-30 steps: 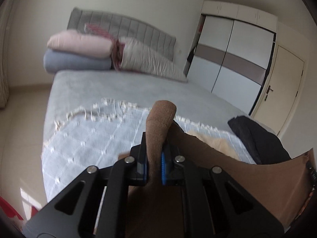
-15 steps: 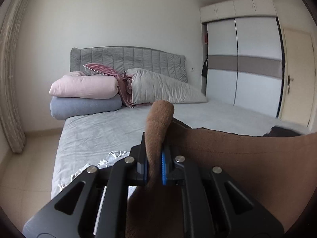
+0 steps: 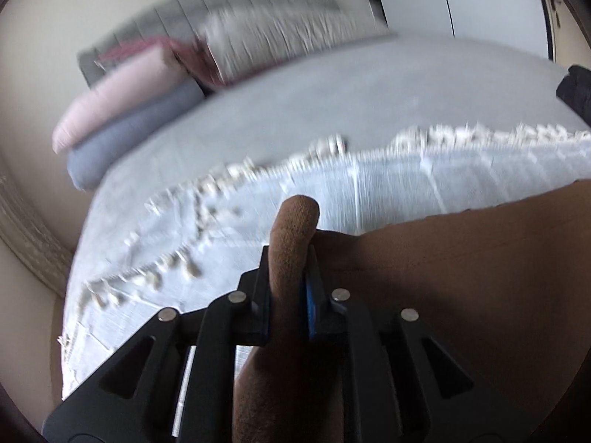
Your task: Fold large clothes
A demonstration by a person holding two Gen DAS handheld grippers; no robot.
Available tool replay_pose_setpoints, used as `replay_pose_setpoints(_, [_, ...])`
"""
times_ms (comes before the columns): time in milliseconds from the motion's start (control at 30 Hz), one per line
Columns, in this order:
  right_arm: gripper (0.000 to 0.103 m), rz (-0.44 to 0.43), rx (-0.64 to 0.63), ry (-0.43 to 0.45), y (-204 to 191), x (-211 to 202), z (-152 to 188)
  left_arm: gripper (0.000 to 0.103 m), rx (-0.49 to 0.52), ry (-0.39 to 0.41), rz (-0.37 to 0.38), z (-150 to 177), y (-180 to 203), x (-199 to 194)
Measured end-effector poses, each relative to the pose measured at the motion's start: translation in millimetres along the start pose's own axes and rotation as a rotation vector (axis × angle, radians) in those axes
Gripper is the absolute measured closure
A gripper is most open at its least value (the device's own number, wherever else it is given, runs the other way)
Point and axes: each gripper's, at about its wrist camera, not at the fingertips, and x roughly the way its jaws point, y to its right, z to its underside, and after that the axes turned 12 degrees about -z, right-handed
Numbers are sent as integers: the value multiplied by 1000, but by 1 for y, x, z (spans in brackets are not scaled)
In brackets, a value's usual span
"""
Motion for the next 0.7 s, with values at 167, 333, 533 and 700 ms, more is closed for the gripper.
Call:
replay_pose_setpoints(167, [63,-36,91,-57,18,2,6,49,-53,-107,3,-1,-11,11])
replay_pose_setpoints(333, [49,-75,206,-20,44,-37,13,42,-197,-64,25,1,-56,-19])
replay_pose_setpoints(533, [42,-253,52,109,-20,-113,9,19,-134,110,275,-7,-34,-100])
replay_pose_setpoints(700, [37,-478,-184,-8,-132,-113,22,19,4,5,322,-1,24,-86])
